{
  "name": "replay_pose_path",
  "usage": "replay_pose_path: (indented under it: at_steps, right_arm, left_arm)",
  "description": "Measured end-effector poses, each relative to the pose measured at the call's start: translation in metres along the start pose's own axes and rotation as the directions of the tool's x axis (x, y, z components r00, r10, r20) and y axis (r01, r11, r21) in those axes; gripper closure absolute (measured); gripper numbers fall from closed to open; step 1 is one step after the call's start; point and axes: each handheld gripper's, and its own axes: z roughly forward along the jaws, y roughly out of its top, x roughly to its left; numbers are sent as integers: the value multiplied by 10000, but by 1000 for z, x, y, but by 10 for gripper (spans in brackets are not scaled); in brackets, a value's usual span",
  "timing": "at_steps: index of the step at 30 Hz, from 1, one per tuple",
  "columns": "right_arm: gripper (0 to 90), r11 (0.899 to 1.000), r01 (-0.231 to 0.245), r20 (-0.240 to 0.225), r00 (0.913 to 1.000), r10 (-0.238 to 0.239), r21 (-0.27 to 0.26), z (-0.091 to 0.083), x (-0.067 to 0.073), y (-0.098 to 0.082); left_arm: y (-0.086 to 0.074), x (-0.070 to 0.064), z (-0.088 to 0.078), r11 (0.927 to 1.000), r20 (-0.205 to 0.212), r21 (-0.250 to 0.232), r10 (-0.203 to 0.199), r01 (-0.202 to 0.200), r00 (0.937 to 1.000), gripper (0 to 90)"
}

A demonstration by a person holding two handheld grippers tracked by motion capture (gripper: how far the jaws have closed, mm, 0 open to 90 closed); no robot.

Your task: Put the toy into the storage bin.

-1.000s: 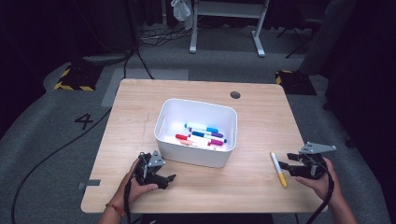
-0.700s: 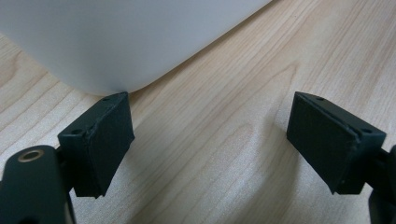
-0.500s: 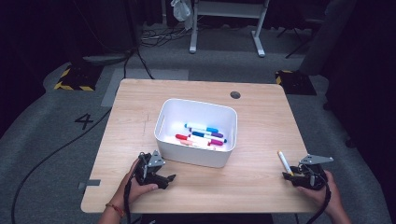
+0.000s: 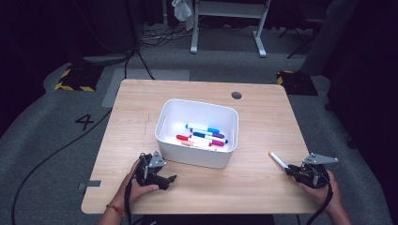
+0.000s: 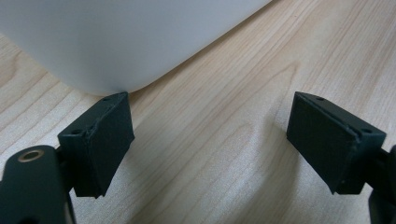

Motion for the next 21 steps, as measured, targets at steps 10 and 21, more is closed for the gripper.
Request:
replay_pose_path:
  at_steps: [10, 21]
  right_arm:
    - [750, 9952, 395, -118, 9991, -407, -901, -13, -1, 32]
    - [749, 9809, 1025, -125, 9943, -1060, -1656, -23, 7, 68]
  left_arm:
    - [0, 0, 0, 10000, 0, -3, -3, 3, 10000, 147]
    - [0, 0, 0, 10000, 2, -3, -5, 5, 10000, 147]
